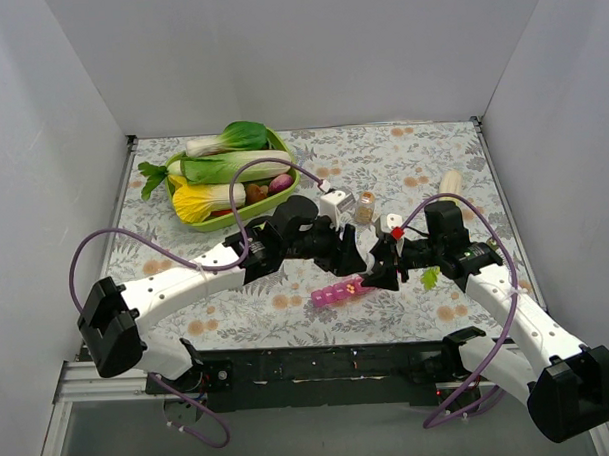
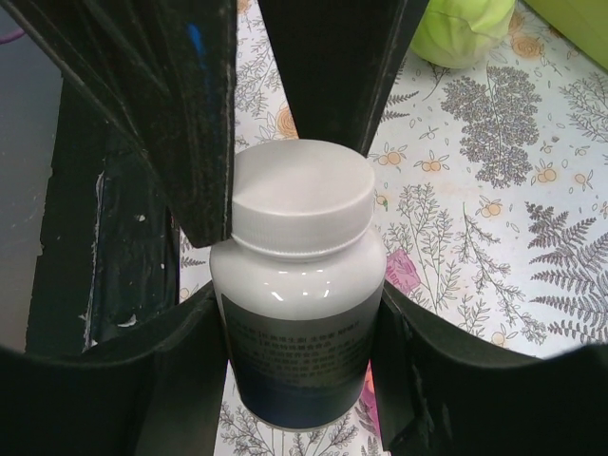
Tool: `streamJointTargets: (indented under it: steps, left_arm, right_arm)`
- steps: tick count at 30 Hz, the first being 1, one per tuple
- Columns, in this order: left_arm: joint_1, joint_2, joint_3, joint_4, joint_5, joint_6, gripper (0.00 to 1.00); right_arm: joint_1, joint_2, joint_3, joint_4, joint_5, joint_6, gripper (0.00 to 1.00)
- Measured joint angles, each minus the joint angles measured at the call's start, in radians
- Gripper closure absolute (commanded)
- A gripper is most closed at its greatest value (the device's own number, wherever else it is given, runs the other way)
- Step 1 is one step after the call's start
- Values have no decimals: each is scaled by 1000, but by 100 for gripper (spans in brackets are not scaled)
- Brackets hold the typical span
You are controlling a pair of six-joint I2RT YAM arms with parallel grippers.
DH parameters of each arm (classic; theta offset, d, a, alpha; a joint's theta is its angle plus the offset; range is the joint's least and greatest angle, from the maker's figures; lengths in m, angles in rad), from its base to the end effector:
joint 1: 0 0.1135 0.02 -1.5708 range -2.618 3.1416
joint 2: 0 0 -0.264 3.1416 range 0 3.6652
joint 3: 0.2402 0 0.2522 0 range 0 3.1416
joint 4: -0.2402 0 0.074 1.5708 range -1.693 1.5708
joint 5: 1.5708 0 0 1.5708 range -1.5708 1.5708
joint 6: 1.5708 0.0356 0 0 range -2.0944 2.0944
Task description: Sort the pills into containers
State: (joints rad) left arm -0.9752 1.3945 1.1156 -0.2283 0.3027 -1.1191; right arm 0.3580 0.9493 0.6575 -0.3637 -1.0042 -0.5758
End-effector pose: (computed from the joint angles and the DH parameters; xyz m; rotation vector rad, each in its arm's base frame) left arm 0.1708 -0.2709 0.3112 0.0434 2.4738 -1.4435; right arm 0.1693 0.0954 0.2584 -1.3557 1.5119 0.9650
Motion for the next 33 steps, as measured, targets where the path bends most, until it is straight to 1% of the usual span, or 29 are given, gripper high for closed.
streamJointTargets:
  steps: [1,2,4,5,6,12,13,14,16,17,18,19,20,22,26,30,33]
  left_arm:
    - [0,5,0,3,6,-2,63]
    - [0,9,2,4,13,-2,75]
    - [0,13,4,3,20,-2,85]
    - [0,14,6,4,24,-2,95]
    - [0,16,6,5,27,-2,100]
    - [1,18,6,8,34,0,100]
    - [1,18,5,10,34,0,100]
    - [1,17,4,12,34,0,100]
    - [1,13,-2,18,31,-1,100]
    - [1,9,-9,24,27,-4,100]
    - [1,3,-15,27,23,-5,100]
    - [1,-4,-23,30,17,-8,100]
    - [0,-14,-30,31,10,-13,100]
    - [0,-36,-50,24,-7,-17,100]
    - [8,-79,-95,16,-42,-33,100]
    - [29,-137,-159,-13,-85,-61,100]
    - [71,-211,-219,-61,-131,-101,100]
  right_arm:
    - [0,0,0,0,2,0,99]
    - [0,0,0,-2,7,1,99]
    - [-3,1,0,-3,10,4,99]
    - [-4,1,0,-3,10,5,99]
    - [-5,1,0,-2,10,5,99]
    - [-5,1,0,-3,10,5,99]
    - [-5,1,0,-3,10,6,97]
    - [-5,1,0,-3,10,6,84]
    - [-5,1,0,-2,11,6,63]
    - [-5,1,0,-2,10,6,43]
    - [-5,1,-1,-1,10,7,35]
    - [-4,1,-1,0,9,7,24]
    - [-4,0,-1,1,5,7,20]
    - [-5,-5,-2,4,2,10,14]
    - [-5,-10,-2,11,-2,12,8]
    - [-8,-16,-3,18,-2,11,7]
    - [-23,-28,-16,23,0,10,7]
